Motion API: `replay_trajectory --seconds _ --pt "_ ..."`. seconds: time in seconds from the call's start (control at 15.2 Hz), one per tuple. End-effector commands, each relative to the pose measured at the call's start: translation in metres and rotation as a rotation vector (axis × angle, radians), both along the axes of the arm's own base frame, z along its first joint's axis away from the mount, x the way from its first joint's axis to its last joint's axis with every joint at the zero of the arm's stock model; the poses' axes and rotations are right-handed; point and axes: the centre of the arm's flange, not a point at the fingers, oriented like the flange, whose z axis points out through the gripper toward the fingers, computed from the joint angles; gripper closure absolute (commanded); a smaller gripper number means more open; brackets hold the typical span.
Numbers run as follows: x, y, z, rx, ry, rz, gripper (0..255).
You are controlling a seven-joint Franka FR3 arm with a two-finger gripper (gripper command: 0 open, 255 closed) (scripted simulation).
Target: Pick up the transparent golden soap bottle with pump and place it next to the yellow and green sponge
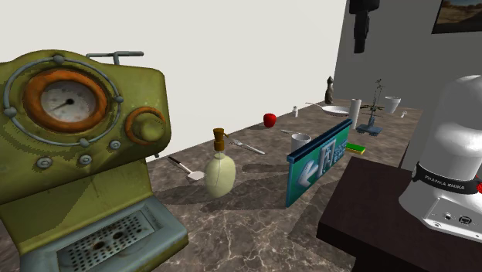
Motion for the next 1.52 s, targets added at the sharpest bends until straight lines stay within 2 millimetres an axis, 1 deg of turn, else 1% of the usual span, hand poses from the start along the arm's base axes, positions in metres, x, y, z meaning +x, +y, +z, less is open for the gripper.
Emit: replay_trajectory --seconds 0.0,1.45 --pt "0.0 0.0 0.0 0.0 0.0 0.0 0" --pt "0.199 0.17 -0.127 -0.003 0.006 -0.023 0"
